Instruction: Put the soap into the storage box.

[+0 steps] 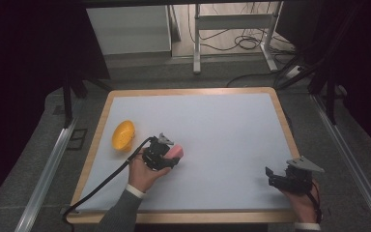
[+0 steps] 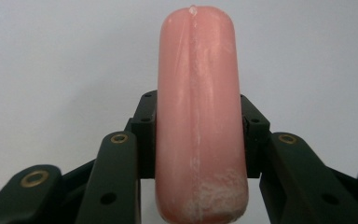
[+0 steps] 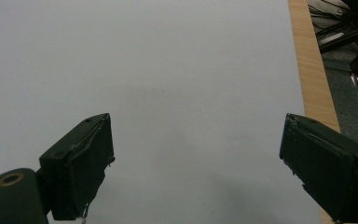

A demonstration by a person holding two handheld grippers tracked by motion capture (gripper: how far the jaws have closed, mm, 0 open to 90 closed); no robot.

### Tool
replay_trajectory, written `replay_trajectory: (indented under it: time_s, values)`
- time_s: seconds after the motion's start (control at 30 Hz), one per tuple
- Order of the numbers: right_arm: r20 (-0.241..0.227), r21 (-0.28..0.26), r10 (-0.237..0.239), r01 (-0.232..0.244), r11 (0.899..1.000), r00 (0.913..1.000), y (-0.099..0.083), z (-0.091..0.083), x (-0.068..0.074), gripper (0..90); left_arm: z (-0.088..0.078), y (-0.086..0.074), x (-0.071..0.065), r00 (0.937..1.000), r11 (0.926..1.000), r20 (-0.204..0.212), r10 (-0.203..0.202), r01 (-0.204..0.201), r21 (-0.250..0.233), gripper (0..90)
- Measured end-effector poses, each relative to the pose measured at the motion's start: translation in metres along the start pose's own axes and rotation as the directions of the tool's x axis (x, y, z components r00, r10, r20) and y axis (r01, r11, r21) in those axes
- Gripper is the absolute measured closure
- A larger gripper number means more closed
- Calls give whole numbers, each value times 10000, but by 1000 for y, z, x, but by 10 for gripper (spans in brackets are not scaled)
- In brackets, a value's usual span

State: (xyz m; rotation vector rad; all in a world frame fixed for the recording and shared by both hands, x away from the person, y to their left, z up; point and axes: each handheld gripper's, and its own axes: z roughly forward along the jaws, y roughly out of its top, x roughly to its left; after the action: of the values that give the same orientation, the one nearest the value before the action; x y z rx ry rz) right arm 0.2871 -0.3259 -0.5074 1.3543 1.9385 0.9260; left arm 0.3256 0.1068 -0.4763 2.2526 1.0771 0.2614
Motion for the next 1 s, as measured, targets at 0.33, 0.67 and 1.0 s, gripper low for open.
replay_trajectory:
  time_s: [0.33,0.67,1.0]
  values:
    - [11,17,-7,7,10000,10000,0,0,0,94,-12,-3,11,9993,9995,-340,-141,131,-283,600]
    - [12,-7,-1,1,10000,10000,0,0,0,94,-18,-6,23,9981,9988,-485,-366,350,-349,600]
    - [4,9,-13,13,10000,10000,0,0,0,94,-26,-14,34,9962,9970,-632,-600,567,-529,600]
